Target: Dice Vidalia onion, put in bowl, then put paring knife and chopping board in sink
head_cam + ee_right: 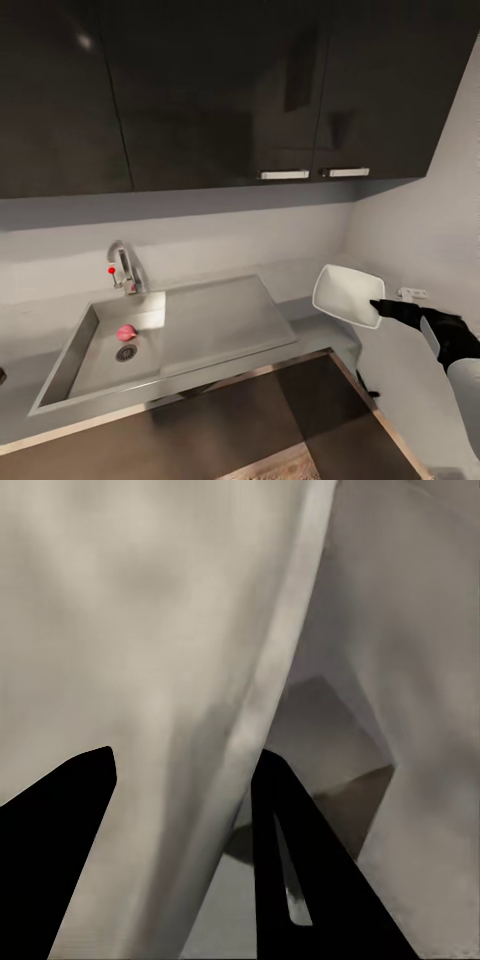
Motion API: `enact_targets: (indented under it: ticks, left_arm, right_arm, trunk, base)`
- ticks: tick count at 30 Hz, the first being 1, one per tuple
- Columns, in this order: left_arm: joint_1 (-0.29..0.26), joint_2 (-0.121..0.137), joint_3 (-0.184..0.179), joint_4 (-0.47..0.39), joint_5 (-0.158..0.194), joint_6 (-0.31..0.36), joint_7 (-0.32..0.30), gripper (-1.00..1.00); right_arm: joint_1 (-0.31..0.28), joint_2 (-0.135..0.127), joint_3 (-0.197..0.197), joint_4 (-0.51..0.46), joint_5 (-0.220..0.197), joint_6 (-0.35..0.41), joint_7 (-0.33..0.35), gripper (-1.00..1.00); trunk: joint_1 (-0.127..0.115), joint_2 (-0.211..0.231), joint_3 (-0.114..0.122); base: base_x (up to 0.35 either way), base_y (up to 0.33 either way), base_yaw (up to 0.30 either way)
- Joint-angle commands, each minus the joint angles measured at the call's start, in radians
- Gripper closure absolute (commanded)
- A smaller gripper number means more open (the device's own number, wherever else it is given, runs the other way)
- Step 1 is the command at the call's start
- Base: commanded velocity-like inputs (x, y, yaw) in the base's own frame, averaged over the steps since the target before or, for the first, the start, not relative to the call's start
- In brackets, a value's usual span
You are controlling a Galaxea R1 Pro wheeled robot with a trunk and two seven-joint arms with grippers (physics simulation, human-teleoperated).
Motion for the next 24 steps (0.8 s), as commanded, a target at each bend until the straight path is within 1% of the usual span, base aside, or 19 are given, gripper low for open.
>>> enact_targets:
  ticks: [1, 2, 3, 4, 5, 6, 9, 10, 11, 13, 14, 15, 16, 18, 19, 21, 22, 24]
  left_arm:
    - [0.000, -0.001, 0.004, -0.002, 0.002, -0.001, -0.004, -1.00]
    - [0.000, -0.001, 0.004, -0.002, 0.002, -0.001, -0.004, -1.00]
    - [0.000, -0.001, 0.004, -0.002, 0.002, -0.001, -0.004, -1.00]
    - [0.000, -0.001, 0.004, -0.002, 0.002, -0.001, -0.003, -1.00]
    - [0.000, -0.001, 0.004, -0.002, 0.002, -0.001, -0.003, -1.00]
    - [0.000, -0.001, 0.004, -0.002, 0.002, -0.001, -0.003, -1.00]
    - [0.000, -0.001, 0.004, -0.002, 0.002, -0.001, -0.003, -1.00]
    - [0.000, -0.001, 0.004, -0.002, 0.002, -0.001, -0.003, -1.00]
    - [0.000, -0.001, 0.004, -0.002, 0.002, -0.001, -0.003, -1.00]
    - [0.000, -0.001, 0.004, -0.002, 0.002, -0.001, -0.003, -1.00]
    - [0.000, -0.001, 0.004, -0.002, 0.002, -0.001, -0.003, -1.00]
    - [0.000, -0.001, 0.004, -0.002, 0.002, -0.001, -0.002, -1.00]
    - [0.000, -0.001, 0.004, -0.002, 0.002, -0.001, -0.002, -1.00]
    - [0.000, -0.001, 0.004, -0.003, 0.002, -0.001, -0.001, -1.00]
    - [0.000, -0.001, 0.004, -0.003, 0.002, -0.001, -0.002, -1.00]
    - [0.000, -0.001, 0.004, -0.003, 0.002, -0.001, -0.002, -1.00]
    - [0.000, -0.001, 0.004, -0.003, 0.002, -0.001, -0.002, -1.00]
    - [0.000, -0.001, 0.004, -0.003, 0.002, -0.001, -0.002, -1.00]
  right_arm:
    - [-0.001, 0.016, -0.007, -0.012, 0.026, 0.004, 0.008, 1.00]
    - [-0.001, 0.034, -0.007, -0.025, 0.046, 0.003, 0.008, 1.00]
    - [-0.001, 0.043, -0.007, -0.033, 0.058, 0.002, 0.008, 1.00]
    - [-0.001, 0.062, -0.007, -0.051, 0.086, 0.001, 0.008, 1.00]
    - [-0.001, 0.072, -0.008, -0.061, 0.100, 0.001, 0.008, 1.00]
    - [0.000, 0.090, -0.008, -0.082, 0.125, 0.000, 0.008, 1.00]
    - [0.004, 0.117, -0.009, -0.134, 0.158, 0.002, 0.008, 1.00]
    - [0.007, 0.120, -0.009, -0.142, 0.161, 0.002, 0.008, 1.00]
    - [0.017, 0.131, -0.009, -0.166, 0.168, 0.005, 0.009, 1.00]
    - [0.021, 0.142, -0.009, -0.181, 0.171, 0.008, 0.009, 1.00]
    - [0.022, 0.151, -0.009, -0.190, 0.172, 0.009, 0.009, 1.00]
    - [0.024, 0.168, -0.009, -0.199, 0.174, 0.010, 0.009, 1.00]
    - [0.024, 0.180, -0.009, -0.203, 0.175, 0.011, 0.008, 1.00]
    - [0.025, 0.195, -0.009, -0.208, 0.176, 0.011, 0.008, 1.00]
    - [0.025, 0.203, -0.009, -0.209, 0.176, 0.012, 0.008, 1.00]
    - [0.025, 0.211, -0.008, -0.210, 0.176, 0.012, 0.008, 1.00]
    - [0.025, 0.223, -0.009, -0.210, 0.177, 0.012, 0.008, 1.00]
    - [0.025, 0.237, -0.009, -0.211, 0.180, 0.012, 0.008, 1.00]
  trunk:
    - [0.000, -0.002, -0.002]
    - [0.000, -0.002, -0.002]
    - [0.000, -0.002, -0.002]
    - [0.000, -0.002, -0.002]
    - [0.000, -0.002, -0.002]
    - [0.000, -0.002, -0.002]
    - [0.000, -0.002, -0.002]
    - [0.000, -0.002, -0.002]
    - [0.000, -0.002, -0.002]
    - [0.000, -0.002, -0.002]
    - [0.000, -0.002, -0.002]
    - [0.000, -0.002, -0.002]
    - [0.000, -0.002, -0.002]
    - [0.000, -0.002, -0.002]
    - [0.000, -0.002, -0.002]
    - [0.000, -0.002, -0.002]
    - [0.000, -0.002, -0.002]
    - [0.000, -0.002, -0.002]
  base:
    - [-0.316, 0.000, 0.000]
    - [-0.316, 0.000, 0.000]
    - [-0.316, 0.000, 0.000]
    - [-0.316, 0.000, 0.000]
    - [-0.316, 0.000, 0.000]
    - [-0.316, 0.000, 0.000]
    - [-0.287, 0.000, 0.000]
    - [-0.216, 0.000, 0.000]
    - [-0.091, 0.000, 0.000]
    - [-0.052, 0.000, 0.000]
    - [-0.030, 0.000, 0.000]
    - [-0.015, 0.000, 0.000]
    - [-0.010, 0.000, 0.000]
    - [-0.005, 0.019, 0.000]
    - [-0.002, 0.163, 0.000]
    - [-0.001, 0.213, 0.000]
    - [0.000, 0.246, 0.000]
    - [0.000, 0.256, 0.000]
